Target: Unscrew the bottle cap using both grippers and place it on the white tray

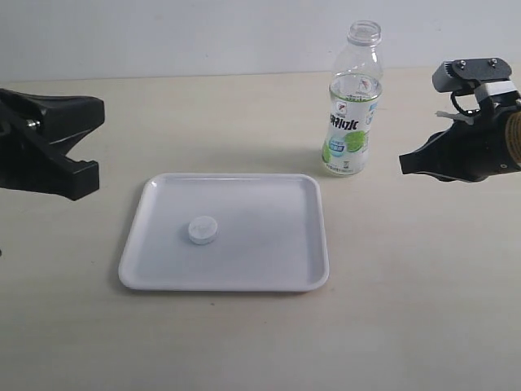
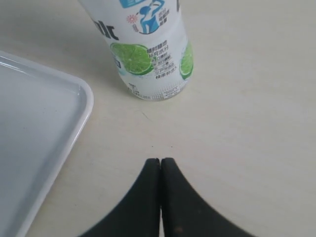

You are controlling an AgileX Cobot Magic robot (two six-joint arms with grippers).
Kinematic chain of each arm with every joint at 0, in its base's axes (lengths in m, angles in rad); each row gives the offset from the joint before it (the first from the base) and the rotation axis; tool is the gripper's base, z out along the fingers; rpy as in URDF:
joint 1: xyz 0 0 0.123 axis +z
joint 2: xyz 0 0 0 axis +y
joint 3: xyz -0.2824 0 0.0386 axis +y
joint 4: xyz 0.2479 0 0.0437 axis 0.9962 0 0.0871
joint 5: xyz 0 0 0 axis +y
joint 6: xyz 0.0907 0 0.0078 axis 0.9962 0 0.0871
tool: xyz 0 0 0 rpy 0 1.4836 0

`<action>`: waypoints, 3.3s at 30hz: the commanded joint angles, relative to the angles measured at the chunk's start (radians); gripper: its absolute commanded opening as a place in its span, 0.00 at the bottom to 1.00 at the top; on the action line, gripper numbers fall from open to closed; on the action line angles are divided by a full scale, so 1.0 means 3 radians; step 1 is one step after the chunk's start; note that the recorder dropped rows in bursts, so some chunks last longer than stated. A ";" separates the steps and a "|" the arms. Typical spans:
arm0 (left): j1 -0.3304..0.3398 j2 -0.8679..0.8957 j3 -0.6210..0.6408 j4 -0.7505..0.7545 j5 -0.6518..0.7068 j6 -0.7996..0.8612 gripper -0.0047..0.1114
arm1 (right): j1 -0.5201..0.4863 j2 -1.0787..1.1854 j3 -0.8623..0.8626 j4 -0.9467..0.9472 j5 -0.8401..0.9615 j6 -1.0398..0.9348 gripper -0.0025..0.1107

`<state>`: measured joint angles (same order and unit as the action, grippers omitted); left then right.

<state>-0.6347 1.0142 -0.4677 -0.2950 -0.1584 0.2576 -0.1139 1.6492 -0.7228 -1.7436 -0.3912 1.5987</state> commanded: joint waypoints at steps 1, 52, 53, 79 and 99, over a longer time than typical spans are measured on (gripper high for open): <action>0.0160 -0.0357 0.0008 0.0014 0.0315 -0.0016 0.04 | -0.0007 -0.0023 0.0016 -0.0003 -0.0007 0.0001 0.02; 0.0620 -0.3381 0.0798 0.0523 0.1005 -0.0653 0.04 | -0.0007 -0.0023 0.0016 -0.0003 -0.0007 0.0001 0.02; 0.0622 -0.3381 0.0827 0.0686 0.1005 -0.0859 0.04 | -0.0007 -0.0023 0.0016 -0.0003 -0.0007 0.0001 0.02; 0.1286 -0.3381 0.1559 0.1271 0.1729 -0.1366 0.04 | -0.0007 -0.0023 0.0016 -0.0003 -0.0007 0.0001 0.02; 0.1285 -0.3381 0.1559 0.1297 0.1723 -0.1366 0.04 | -0.0007 -0.0017 0.0016 -0.0003 0.0125 -0.0080 0.02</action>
<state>-0.2516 0.0048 -0.0003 0.0991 0.3658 -0.1455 -0.1139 1.6492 -0.7228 -1.7436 -0.3869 1.5960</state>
